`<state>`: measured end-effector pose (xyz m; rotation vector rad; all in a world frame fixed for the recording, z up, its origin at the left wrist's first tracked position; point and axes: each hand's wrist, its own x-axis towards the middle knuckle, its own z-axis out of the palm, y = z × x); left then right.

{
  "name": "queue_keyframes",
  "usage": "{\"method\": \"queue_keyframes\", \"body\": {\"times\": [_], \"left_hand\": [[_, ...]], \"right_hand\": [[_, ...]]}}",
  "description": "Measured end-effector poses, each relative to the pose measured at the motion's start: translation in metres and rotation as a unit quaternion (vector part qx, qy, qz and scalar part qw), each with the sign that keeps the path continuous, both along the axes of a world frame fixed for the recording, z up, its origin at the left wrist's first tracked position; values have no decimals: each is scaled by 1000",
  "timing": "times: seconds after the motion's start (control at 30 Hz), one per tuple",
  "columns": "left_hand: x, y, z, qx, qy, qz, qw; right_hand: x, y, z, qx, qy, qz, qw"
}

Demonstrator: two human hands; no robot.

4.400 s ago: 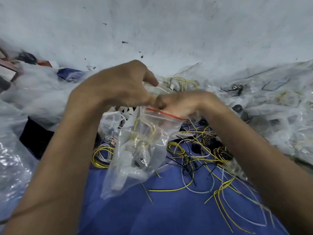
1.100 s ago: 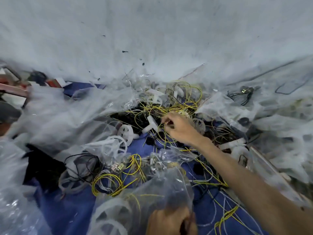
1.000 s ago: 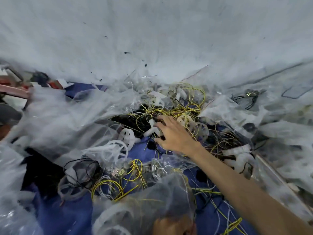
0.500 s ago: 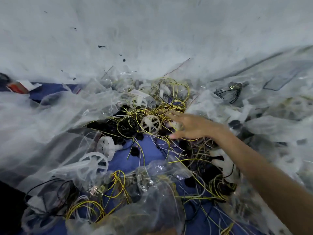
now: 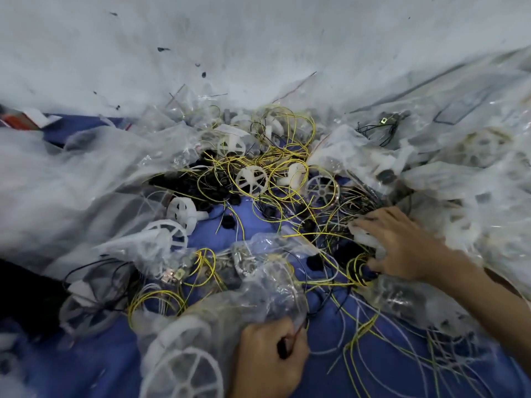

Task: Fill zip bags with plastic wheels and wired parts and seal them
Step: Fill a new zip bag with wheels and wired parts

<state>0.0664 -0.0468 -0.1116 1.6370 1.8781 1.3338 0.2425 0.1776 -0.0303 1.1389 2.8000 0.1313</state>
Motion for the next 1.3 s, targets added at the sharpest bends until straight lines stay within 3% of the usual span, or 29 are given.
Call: {"method": "queue_keyframes", "body": {"times": [0.2,0.33,0.43,0.53,0.7,0.97,1.07,1.2,1.3], "left_hand": [[4,-3,14,25,39,14,999],[4,-2,12,15,41,26,999],[1,-2,8,8,29,29,999],[-1,-1,6,-1,-4,17,1000],[-4,1,4,-21,-5,20,1000],[-8,1,-1,-26,-43,-4,999],[-7,1,4,-28,-35,-7,999],[-7,4,12,-14,-34,-8,999],[-3,4,16,-11,-18,7,1000]], "right_hand": [[9,-37,10,43,-4,123,991],[23,-52,8,3,-78,100,992],[41,-59,14,-40,36,85,995],[57,-71,18,-15,107,66,992],[54,-113,9,26,105,92,990],[27,-107,20,-37,90,138,986],[21,-90,40,-98,117,90,984],[8,-35,69,-37,214,21,976],[-10,6,66,-185,210,-82,956]]}}
